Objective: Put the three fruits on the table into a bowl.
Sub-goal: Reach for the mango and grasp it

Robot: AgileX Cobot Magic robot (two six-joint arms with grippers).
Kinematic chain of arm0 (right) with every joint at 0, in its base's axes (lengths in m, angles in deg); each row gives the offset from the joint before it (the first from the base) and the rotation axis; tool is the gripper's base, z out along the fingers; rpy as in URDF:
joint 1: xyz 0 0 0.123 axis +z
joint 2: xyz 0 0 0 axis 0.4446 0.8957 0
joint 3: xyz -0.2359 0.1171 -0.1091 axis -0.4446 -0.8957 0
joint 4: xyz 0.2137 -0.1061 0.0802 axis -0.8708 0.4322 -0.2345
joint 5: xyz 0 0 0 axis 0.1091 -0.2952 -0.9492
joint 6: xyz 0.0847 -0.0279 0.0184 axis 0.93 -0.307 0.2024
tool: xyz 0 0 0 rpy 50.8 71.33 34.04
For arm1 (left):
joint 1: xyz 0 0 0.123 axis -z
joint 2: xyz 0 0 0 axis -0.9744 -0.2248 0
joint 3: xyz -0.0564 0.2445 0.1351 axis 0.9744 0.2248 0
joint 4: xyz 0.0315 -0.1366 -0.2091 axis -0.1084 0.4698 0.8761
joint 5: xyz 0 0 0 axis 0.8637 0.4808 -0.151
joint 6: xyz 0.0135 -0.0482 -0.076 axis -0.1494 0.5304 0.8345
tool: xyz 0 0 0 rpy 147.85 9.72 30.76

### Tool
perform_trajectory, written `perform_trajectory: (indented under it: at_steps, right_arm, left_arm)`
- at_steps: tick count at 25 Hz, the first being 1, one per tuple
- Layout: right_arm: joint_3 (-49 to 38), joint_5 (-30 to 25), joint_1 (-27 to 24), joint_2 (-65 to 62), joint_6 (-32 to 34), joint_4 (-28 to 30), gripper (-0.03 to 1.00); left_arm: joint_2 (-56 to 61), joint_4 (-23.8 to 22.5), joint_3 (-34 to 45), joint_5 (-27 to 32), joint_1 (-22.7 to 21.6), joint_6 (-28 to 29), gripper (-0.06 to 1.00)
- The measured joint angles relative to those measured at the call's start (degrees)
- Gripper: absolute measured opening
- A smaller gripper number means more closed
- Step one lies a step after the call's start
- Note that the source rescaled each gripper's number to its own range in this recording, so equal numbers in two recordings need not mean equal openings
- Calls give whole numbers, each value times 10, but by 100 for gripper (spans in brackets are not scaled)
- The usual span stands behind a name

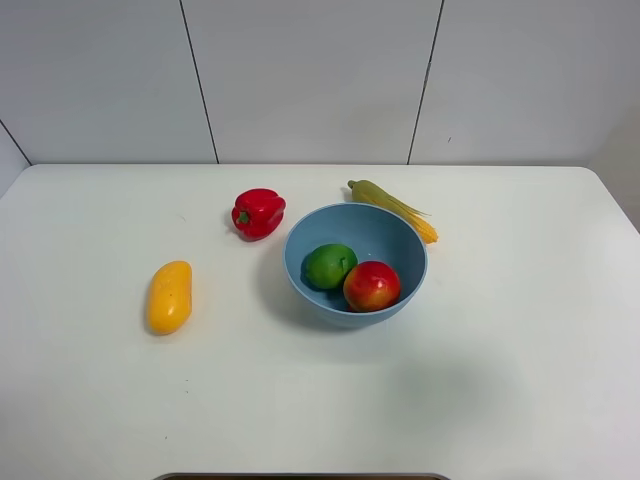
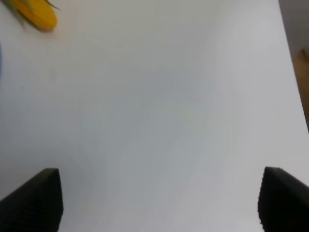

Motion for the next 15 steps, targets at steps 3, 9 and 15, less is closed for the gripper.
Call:
perform_trajectory:
  at_steps: [3, 9, 15]
  right_arm:
    - [-35, 0, -23, -63, 0, -2, 46]
    - [-65, 2, -39, -173, 0, -7, 46]
    - [-93, 43, -40, -222, 0, -27, 46]
  left_arm:
    - [0, 0, 0, 0, 0, 0, 87]
    - [0, 0, 0, 0, 0, 0, 87]
    - [0, 0, 0, 0, 0, 0, 87]
